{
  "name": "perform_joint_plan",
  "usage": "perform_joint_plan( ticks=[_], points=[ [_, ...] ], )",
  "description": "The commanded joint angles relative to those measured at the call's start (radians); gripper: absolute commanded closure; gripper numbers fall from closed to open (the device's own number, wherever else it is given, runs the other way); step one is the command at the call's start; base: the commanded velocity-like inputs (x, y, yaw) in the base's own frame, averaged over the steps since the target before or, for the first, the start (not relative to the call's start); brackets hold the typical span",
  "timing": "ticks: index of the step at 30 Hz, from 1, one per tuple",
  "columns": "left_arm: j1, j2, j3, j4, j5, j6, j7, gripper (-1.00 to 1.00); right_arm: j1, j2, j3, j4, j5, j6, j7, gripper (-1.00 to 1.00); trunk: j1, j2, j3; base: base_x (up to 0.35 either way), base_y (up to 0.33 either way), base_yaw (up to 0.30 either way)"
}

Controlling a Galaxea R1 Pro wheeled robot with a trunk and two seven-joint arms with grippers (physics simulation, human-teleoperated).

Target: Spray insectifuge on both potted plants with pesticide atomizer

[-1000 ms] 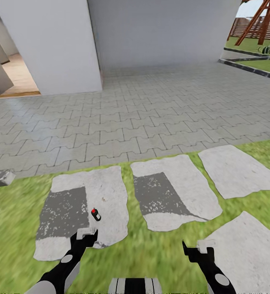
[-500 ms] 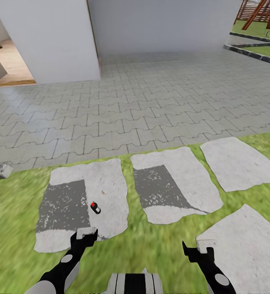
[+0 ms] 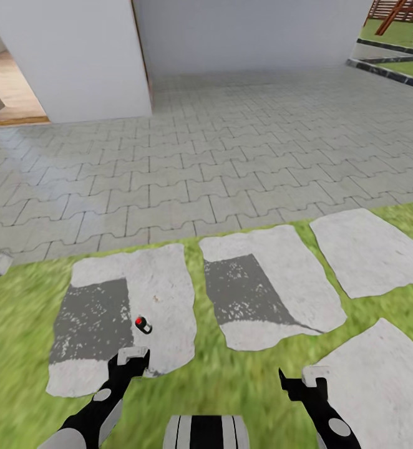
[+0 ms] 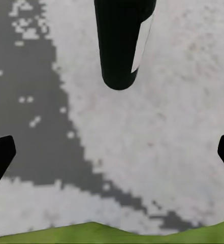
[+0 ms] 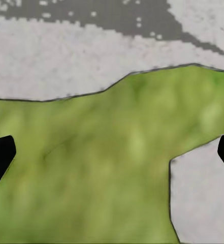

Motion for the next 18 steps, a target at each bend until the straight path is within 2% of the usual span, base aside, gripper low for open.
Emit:
perform_joint_plan(
  ticks=[1,5,13,18],
  points=[
    [0.0,0.0,0.0,0.001,0.005,-0.003,0.0,-1.0,0.0,0.0,0.0,0.0,0.001,-0.003,0.0,-1.0,0.0,0.0,-0.001,0.297,0.0,0.0],
    [0.0,0.0,0.0,0.0,0.005,-0.003,0.0,-1.0,0.0,0.0,0.0,-0.001,0.001,-0.004,-0.001,-1.0,0.0,0.0,-0.001,0.207,0.0,0.0],
    [-0.002,0.0,0.001,-0.005,0.005,-0.004,0.0,-1.0,0.0,0.0,-0.001,-0.001,0.001,-0.005,-0.001,-1.0,0.0,0.0,-0.001,0.044,0.0,0.0],
    [-0.002,0.0,0.002,-0.005,0.006,-0.003,0.001,-1.0,0.0,0.0,-0.001,-0.002,0.001,-0.006,-0.001,-1.0,0.0,0.0,-0.001,0.228,0.0,0.0]
  ],
)
